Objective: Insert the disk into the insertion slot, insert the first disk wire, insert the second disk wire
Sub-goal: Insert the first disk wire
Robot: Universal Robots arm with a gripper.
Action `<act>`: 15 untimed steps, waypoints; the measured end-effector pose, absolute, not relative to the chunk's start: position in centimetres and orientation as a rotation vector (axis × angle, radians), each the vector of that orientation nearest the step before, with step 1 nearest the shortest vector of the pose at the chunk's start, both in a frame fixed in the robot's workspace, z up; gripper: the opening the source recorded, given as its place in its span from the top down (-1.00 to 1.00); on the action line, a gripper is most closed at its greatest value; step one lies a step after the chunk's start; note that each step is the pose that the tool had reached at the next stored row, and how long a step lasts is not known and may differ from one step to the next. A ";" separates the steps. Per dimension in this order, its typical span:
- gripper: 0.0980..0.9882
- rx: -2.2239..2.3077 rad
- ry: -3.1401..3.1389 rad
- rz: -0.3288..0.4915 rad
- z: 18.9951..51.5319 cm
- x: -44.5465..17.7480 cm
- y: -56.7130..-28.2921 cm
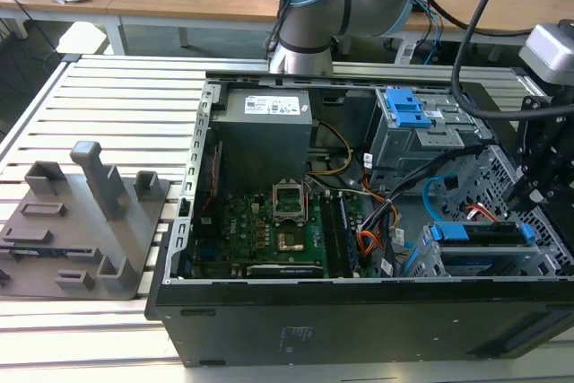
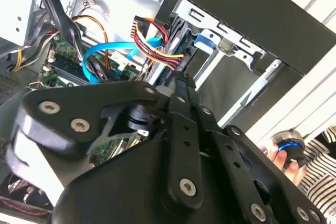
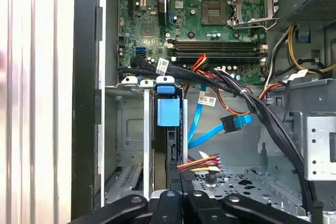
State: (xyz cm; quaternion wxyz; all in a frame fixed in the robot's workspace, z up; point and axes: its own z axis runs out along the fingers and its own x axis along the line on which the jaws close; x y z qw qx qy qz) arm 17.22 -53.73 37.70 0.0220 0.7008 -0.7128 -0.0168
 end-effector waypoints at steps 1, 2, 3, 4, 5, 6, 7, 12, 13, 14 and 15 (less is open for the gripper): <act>0.97 2.171 -2.208 -0.052 38.1 17.2 -53.7; 0.98 2.171 -2.208 -0.052 38.6 17.2 -53.7; 0.98 2.171 -2.208 -0.052 38.7 17.2 -53.7; 0.98 2.171 -2.208 -0.052 38.8 17.2 -53.7; 0.98 2.172 -2.208 -0.052 38.8 17.2 -53.7; 0.98 2.171 -2.208 -0.052 38.8 17.2 -53.7; 0.98 2.171 -2.208 -0.052 38.8 17.2 -53.7; 0.98 2.171 -2.208 -0.052 38.9 17.2 -53.7; 0.98 2.171 -2.208 -0.052 38.9 17.2 -53.7; 0.98 2.171 -2.208 -0.052 38.9 17.2 -53.7; 0.98 2.171 -2.208 -0.052 38.9 17.2 -53.7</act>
